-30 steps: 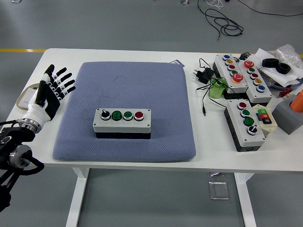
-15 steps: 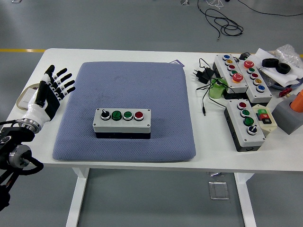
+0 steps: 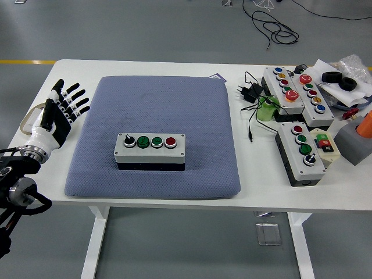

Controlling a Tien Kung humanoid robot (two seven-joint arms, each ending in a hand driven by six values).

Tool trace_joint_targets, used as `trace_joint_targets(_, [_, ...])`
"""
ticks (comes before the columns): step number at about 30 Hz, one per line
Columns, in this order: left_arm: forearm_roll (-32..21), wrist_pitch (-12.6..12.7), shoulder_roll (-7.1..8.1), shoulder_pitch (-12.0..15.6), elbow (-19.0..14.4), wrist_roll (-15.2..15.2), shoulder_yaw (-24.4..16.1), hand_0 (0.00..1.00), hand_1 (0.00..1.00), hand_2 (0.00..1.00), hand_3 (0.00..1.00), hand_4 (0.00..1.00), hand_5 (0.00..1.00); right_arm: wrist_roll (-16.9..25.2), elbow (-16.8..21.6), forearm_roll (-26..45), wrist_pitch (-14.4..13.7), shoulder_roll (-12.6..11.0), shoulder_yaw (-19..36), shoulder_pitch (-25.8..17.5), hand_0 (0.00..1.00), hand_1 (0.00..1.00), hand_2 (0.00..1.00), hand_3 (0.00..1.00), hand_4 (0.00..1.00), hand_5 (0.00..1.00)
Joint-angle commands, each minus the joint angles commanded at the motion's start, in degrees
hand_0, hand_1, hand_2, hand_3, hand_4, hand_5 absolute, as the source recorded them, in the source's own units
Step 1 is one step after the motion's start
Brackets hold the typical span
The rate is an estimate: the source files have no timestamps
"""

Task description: Pick up the button,place it on the desk,press the button,press the button

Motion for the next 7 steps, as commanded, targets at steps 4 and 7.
trace_joint_targets(4, [-0.03,0.03,0.21,0.07,-0.12,-0.04,-0.43,0.838,0.865,0.896,0.893,0.72,0.998,0.09,0.0,0.31,-0.08,-0.02,-0.18,0.07,0.633,0.495,0.619,0.563,0.301,0.226])
trace_joint_targets(7, [-0.03,0.02,0.28,0.09,-0.12,-0.03,-0.63,0.838,0.865,0.896,0.893,0.72,0.998,0.05,0.0,-0.13,-0.03,-0.03,0.08,0.16,0.633,0.495,0.619,0.563,0.301,0.226])
